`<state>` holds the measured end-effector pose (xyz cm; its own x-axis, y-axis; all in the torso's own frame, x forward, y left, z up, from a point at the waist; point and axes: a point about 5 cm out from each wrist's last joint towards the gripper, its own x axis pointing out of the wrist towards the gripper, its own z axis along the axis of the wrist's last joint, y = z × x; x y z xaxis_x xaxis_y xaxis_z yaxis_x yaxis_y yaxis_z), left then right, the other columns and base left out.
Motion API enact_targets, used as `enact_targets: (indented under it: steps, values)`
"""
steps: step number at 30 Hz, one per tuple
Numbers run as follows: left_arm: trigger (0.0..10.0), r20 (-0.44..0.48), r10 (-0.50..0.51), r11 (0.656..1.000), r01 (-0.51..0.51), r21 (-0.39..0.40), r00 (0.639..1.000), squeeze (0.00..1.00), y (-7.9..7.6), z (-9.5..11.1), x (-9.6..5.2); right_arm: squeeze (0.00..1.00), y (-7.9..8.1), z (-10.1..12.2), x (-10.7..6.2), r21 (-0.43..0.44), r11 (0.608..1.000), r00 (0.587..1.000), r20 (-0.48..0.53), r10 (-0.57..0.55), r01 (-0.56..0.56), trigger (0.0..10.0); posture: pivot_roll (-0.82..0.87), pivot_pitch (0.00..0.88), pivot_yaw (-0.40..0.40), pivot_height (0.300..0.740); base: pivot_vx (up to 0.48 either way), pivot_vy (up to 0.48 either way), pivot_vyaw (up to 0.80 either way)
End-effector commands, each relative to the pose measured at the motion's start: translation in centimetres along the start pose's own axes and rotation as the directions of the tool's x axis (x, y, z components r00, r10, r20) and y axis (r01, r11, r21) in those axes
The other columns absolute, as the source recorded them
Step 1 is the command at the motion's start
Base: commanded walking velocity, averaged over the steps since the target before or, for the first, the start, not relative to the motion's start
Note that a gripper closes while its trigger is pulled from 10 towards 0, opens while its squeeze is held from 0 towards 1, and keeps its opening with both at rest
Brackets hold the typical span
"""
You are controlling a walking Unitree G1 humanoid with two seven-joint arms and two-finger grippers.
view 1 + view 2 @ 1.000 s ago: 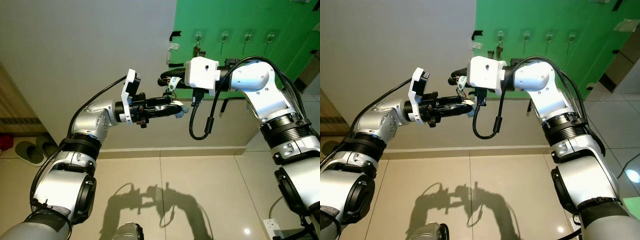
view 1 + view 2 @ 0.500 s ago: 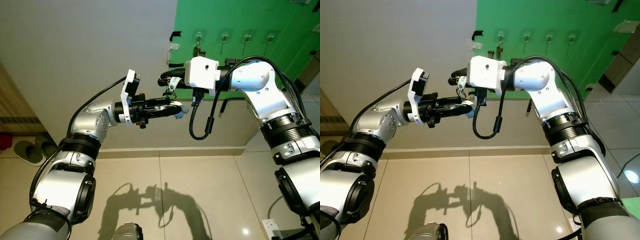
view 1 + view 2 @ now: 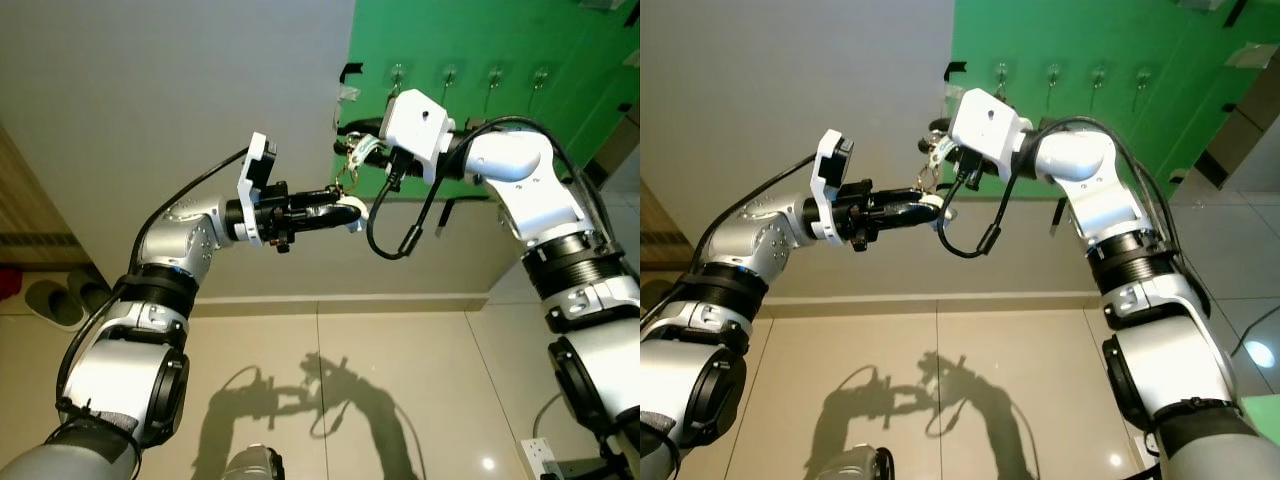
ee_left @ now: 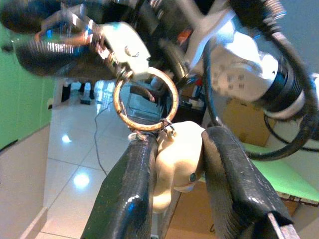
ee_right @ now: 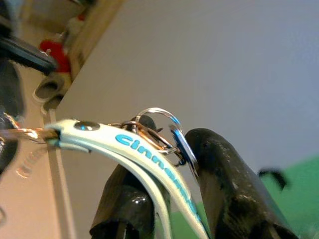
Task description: Hang keys on a hook
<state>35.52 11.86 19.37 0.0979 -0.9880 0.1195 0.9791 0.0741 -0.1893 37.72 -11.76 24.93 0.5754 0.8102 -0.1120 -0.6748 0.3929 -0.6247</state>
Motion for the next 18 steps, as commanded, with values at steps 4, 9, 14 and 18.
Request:
enact_targets:
  steps: [4, 9, 14, 18]
  values:
    - [0.0, -0.024, -0.01, 1.0, 0.009, -0.013, 1.0, 0.0, -0.2, -0.4, -0.1, 1.0, -0.7, -1.5, -1.3, 0.199, 0.968, 0.988, 0.001, -0.157, 0.154, 10.0, -0.03, 0.0, -0.017, 0.74, 0.0, 0.0, 0.0]
    - [0.0, -0.016, -0.005, 1.0, 0.005, -0.018, 1.0, 0.0, -0.2, -0.5, 0.0, 1.0, -1.1, -2.3, -1.8, 0.447, 0.848, 0.945, 0.012, -0.326, 0.286, 10.0, -0.04, 0.0, -0.017, 0.74, 0.0, 0.0, 0.0]
    - [0.0, 0.007, 0.025, 0.999, -0.025, -0.021, 1.0, 0.0, -0.2, -0.7, -0.1, 1.0, -1.2, -3.7, -2.7, 0.713, 0.58, 0.843, -0.03, -0.536, 0.394, 10.0, -0.04, 0.0, -0.017, 0.74, 0.0, 0.0, 0.0]
    - [0.0, 0.05, 0.106, 0.994, -0.105, -0.032, 0.993, 0.0, -0.1, -0.8, -0.6, 1.0, 0.0, -4.7, -3.5, 0.802, 0.428, 0.781, -0.076, -0.619, 0.417, 10.0, -0.04, 0.0, -0.014, 0.74, 0.0, 0.0, 0.0]
